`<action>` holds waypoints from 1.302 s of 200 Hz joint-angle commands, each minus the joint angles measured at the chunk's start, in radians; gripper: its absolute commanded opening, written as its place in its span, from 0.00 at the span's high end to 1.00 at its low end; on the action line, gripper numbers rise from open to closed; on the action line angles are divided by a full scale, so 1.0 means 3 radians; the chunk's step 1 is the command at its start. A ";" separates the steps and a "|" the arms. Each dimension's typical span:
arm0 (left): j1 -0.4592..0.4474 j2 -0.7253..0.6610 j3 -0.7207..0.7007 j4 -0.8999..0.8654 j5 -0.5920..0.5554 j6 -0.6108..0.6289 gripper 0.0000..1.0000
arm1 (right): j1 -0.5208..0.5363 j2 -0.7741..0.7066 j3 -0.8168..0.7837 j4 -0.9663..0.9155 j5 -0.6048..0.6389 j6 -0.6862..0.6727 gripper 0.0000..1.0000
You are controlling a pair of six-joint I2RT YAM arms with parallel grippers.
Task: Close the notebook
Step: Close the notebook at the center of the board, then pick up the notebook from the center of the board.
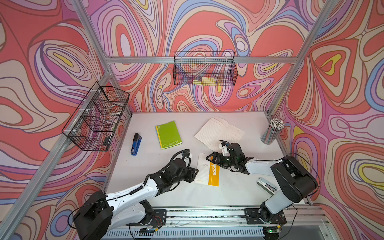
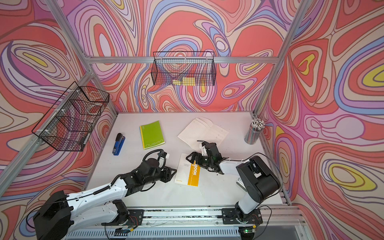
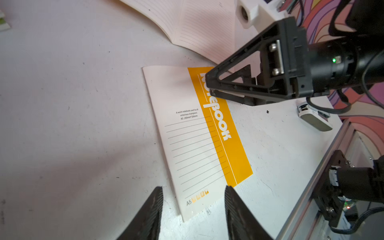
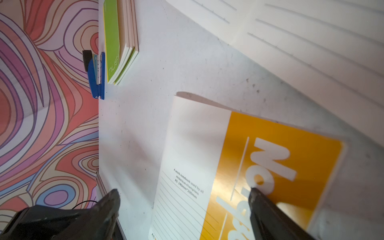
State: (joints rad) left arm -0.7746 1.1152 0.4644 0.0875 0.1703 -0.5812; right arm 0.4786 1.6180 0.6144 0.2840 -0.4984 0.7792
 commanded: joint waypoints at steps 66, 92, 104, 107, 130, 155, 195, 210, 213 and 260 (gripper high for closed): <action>0.0630 0.0992 0.0134 0.0933 0.1513 -0.0683 0.51 | -0.0010 -0.0155 -0.0148 -0.0128 0.0030 -0.0027 0.02; 0.0667 0.1247 0.0325 0.1019 0.1522 -0.0687 0.54 | -0.0010 -0.0173 -0.0169 -0.0128 0.0030 -0.0022 0.01; 0.0682 0.1318 0.0342 0.1073 0.1508 -0.0686 0.56 | -0.0010 -0.0187 -0.0171 -0.0136 0.0035 -0.0029 0.02; 0.0685 0.1334 0.0355 0.1069 0.1504 -0.0683 0.56 | -0.0010 -0.0188 -0.0175 -0.0138 0.0035 -0.0030 0.02; 0.0724 0.1451 0.0409 0.0995 0.1439 -0.0615 0.57 | -0.0010 -0.0203 -0.0181 -0.0157 0.0035 -0.0035 0.01; 0.0776 0.1611 0.0436 0.1026 0.1456 -0.0608 0.60 | -0.0010 -0.0213 -0.0185 -0.0164 0.0041 -0.0039 0.02; 0.0804 0.1802 0.0435 0.1152 0.1464 -0.0640 0.61 | -0.0010 -0.0218 -0.0194 -0.0159 0.0041 -0.0038 0.02; 0.0816 0.1856 0.0426 0.1212 0.1483 -0.0664 0.61 | -0.0010 -0.0229 -0.0201 -0.0169 0.0046 -0.0044 0.02; 0.0818 0.1867 0.0422 0.1229 0.1490 -0.0669 0.61 | -0.0010 -0.0228 -0.0198 -0.0172 0.0047 -0.0043 0.02; 0.0835 0.2060 0.0405 0.1468 0.1629 -0.0761 0.61 | -0.0010 -0.0224 -0.0196 -0.0180 0.0041 -0.0055 0.02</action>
State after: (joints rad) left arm -0.5327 1.7023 0.5781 0.4576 0.6262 -0.7902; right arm 0.4786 1.5631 0.5701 0.2607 -0.4969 0.7750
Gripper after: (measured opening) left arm 0.390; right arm 0.984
